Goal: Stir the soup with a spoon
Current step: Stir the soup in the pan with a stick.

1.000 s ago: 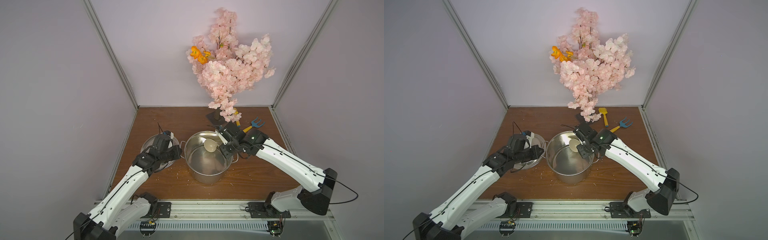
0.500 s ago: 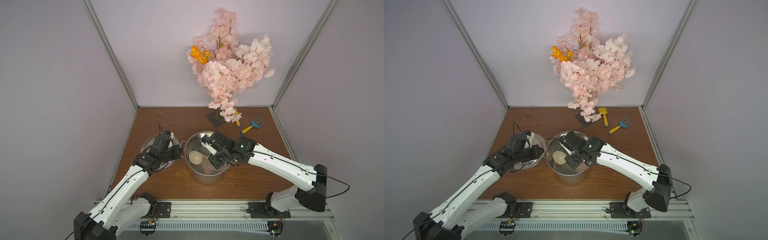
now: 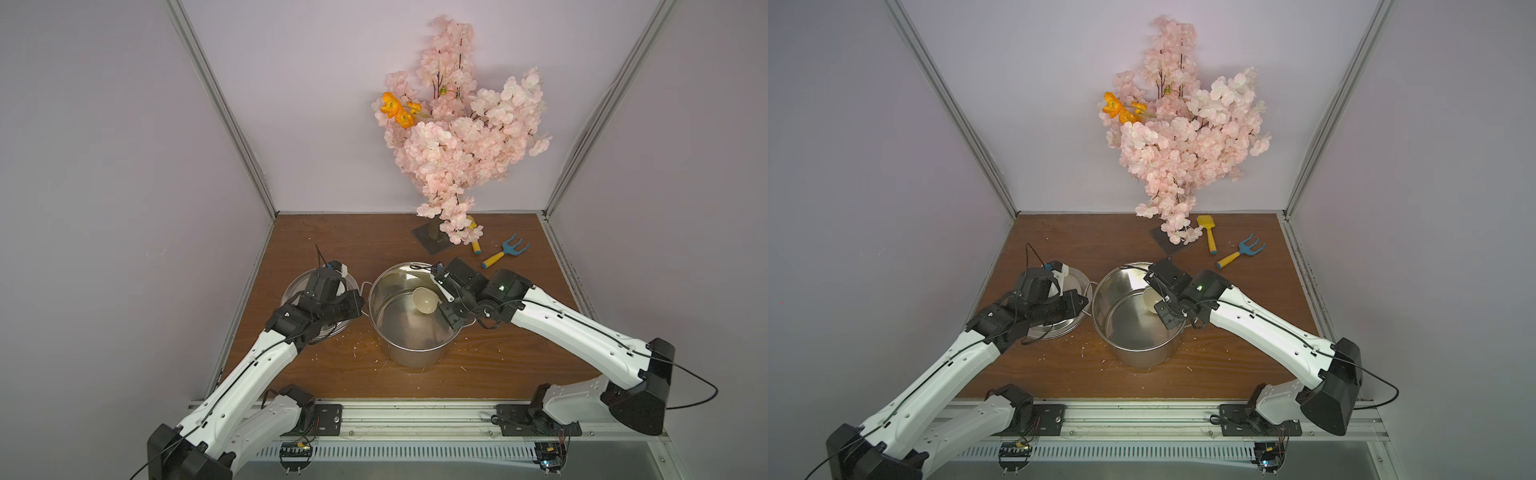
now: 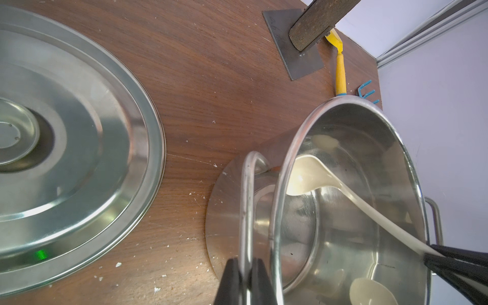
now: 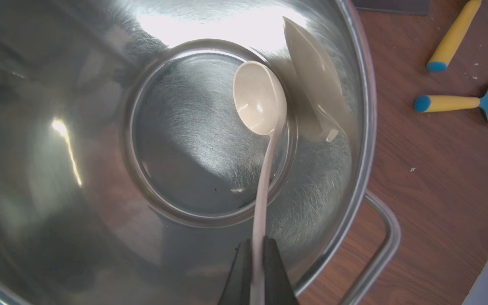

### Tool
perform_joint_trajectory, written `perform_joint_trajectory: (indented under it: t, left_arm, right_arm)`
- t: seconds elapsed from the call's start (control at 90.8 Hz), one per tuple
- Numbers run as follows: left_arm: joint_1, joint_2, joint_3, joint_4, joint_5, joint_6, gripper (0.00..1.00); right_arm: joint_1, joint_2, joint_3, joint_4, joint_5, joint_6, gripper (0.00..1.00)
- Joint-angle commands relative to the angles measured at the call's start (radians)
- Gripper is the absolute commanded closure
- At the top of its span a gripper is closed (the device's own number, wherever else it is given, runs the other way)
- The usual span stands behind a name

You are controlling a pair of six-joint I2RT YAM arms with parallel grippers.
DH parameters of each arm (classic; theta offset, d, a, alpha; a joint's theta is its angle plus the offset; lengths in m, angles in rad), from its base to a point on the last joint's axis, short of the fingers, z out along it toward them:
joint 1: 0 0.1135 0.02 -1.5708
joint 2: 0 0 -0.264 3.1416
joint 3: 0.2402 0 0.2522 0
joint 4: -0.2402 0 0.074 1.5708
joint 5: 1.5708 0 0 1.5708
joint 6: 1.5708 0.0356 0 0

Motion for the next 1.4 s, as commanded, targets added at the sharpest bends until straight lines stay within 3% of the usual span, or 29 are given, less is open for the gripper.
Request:
perform_joint_trajectory:
  t: [0.0,0.198,0.385,0.55,0.705,0.892,1.046,1.222,1.387]
  left_arm:
    - [0.001,0.008,-0.028,-0.056,0.017,0.039,1.0]
    - [0.001,0.017,-0.023,-0.056,0.015,0.041,1.0]
    - [0.001,0.018,-0.012,-0.056,0.006,0.044,1.0]
    - [0.001,0.012,-0.01,-0.056,0.013,0.045,1.0]
    - [0.001,0.009,-0.01,-0.057,0.019,0.044,1.0]
    - [0.001,0.009,-0.011,-0.056,0.019,0.043,1.0]
    - [0.001,0.024,-0.011,-0.056,0.015,0.05,1.0]
    - [0.001,0.041,0.0,-0.054,0.01,0.054,1.0]
    - [0.001,0.045,0.011,-0.054,0.004,0.055,1.0]
  right_arm:
    - [0.005,0.057,0.062,0.059,-0.06,-0.024,1.0]
    - [0.081,0.131,0.151,0.087,-0.153,-0.045,1.0]
    - [0.125,0.052,0.09,0.061,-0.144,-0.024,1.0]
    - [0.11,-0.051,-0.015,-0.008,-0.03,0.002,1.0]
    - [0.01,-0.105,-0.074,-0.023,0.019,-0.007,1.0]
    - [-0.055,-0.042,-0.01,0.009,0.013,-0.04,1.0]
    - [-0.054,0.061,0.091,0.047,-0.088,-0.061,1.0]
    - [0.015,0.15,0.201,0.052,-0.167,-0.086,1.0]
    - [0.084,0.136,0.152,0.056,-0.194,-0.08,1.0]
